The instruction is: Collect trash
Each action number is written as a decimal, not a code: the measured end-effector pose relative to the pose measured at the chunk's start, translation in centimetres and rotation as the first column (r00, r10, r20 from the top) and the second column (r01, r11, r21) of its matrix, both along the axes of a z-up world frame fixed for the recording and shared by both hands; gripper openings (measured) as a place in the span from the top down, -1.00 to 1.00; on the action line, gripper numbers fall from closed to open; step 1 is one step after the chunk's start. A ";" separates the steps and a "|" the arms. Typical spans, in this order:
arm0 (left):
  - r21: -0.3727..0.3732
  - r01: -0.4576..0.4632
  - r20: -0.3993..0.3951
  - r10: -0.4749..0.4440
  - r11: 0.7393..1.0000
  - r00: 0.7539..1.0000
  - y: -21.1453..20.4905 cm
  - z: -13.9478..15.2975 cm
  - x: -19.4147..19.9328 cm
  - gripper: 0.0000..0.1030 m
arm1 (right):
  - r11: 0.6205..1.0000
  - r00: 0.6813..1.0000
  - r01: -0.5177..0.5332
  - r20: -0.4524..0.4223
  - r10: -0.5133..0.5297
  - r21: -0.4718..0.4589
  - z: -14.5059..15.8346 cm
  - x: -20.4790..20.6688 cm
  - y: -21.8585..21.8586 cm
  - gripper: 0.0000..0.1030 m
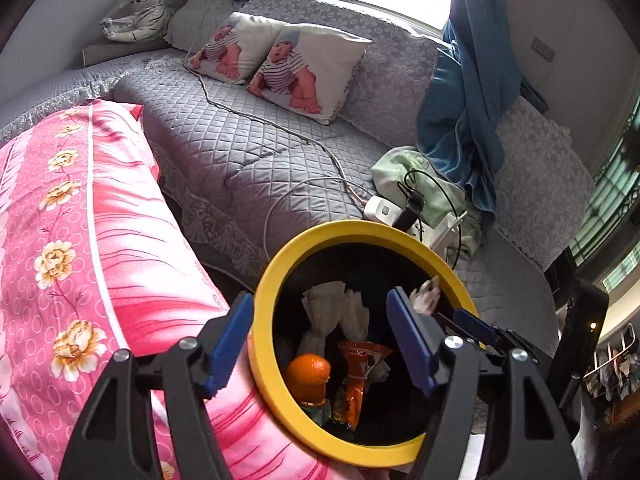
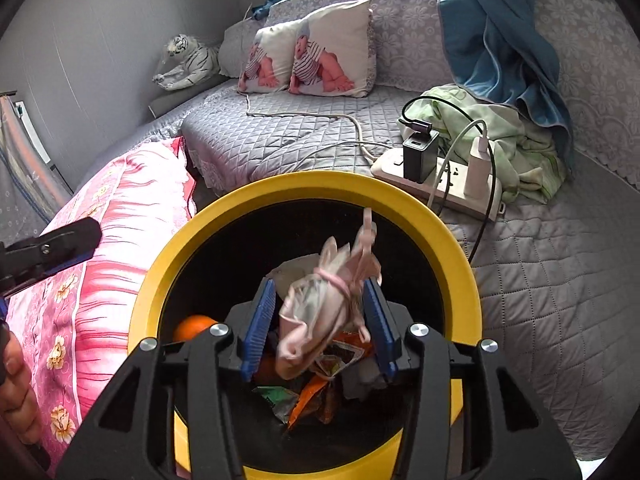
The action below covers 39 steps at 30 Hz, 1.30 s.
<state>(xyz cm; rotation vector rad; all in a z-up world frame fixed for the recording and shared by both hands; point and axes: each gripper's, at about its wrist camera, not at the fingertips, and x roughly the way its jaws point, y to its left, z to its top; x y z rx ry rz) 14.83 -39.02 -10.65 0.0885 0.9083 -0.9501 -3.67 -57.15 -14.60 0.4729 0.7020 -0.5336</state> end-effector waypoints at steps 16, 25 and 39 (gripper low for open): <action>-0.187 -0.390 0.248 0.427 0.902 0.869 21.4 11.0 -0.3 -0.39 | 0.969 0.963 -0.191 0.159 0.216 -0.154 9.0 2.7 10.3 0.04; -0.213 -0.577 0.411 0.608 0.788 0.679 33.9 13.7 -4.8 -0.39 | 0.867 0.840 -0.440 0.233 0.490 -0.234 14.2 4.9 22.3 0.04; -0.223 -0.669 0.441 0.685 0.709 0.580 41.6 13.7 -12.1 -0.40 | 0.752 0.725 -0.572 0.226 0.650 -0.327 16.3 3.7 32.7 0.04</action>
